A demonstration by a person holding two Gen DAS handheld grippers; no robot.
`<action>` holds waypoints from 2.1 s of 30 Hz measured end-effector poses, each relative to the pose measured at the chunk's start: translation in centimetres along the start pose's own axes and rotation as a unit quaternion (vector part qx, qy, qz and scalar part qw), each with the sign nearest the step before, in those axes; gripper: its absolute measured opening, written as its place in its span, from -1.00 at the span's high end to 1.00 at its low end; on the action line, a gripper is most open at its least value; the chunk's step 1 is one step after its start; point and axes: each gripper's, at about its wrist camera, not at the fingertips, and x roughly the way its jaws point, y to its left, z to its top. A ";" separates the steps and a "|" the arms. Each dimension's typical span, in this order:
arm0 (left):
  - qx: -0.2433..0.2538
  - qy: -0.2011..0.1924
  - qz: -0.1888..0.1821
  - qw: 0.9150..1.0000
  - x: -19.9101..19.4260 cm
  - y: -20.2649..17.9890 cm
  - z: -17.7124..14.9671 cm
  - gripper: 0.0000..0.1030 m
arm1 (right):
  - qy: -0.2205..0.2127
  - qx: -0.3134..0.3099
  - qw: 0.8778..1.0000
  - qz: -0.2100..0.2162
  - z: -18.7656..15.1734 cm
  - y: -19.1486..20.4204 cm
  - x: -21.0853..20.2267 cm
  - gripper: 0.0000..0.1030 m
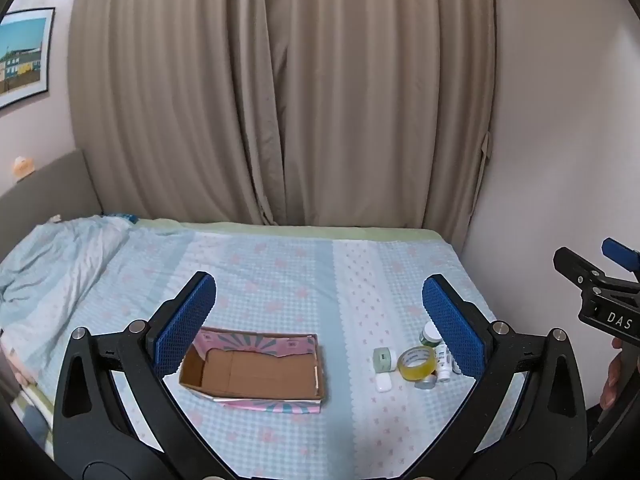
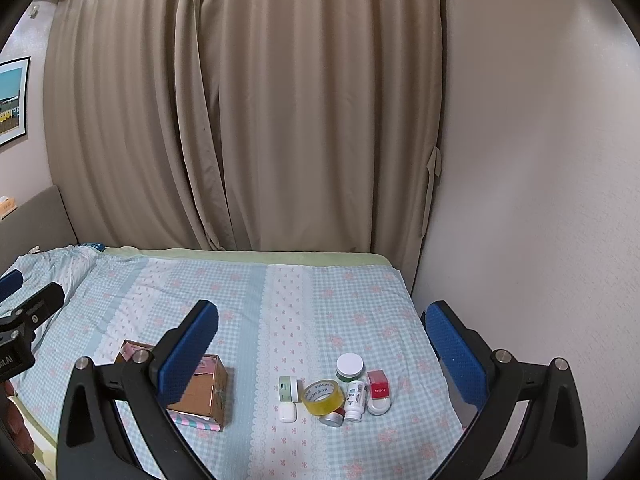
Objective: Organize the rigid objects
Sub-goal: 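Move both tools toward the cluster of items beside the cardboard box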
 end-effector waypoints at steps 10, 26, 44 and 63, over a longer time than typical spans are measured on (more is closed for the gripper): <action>-0.001 0.000 -0.002 1.000 -0.1 -0.1 -0.1 -0.99 | 0.000 0.000 1.000 0.001 0.0 0.0 0.0 -1.00; -0.001 0.001 -0.004 1.000 0.0 -0.5 -0.1 -0.99 | 0.000 -0.001 1.000 0.004 -0.1 0.1 0.0 -1.00; -0.005 0.009 -0.010 1.000 0.2 -0.1 -0.1 -0.99 | 0.004 0.001 1.000 0.008 0.0 0.4 -0.1 -1.00; 0.035 0.146 -0.065 0.987 13.7 0.7 -2.2 -0.99 | 0.076 0.048 0.995 -0.047 -1.9 -0.1 4.5 -1.00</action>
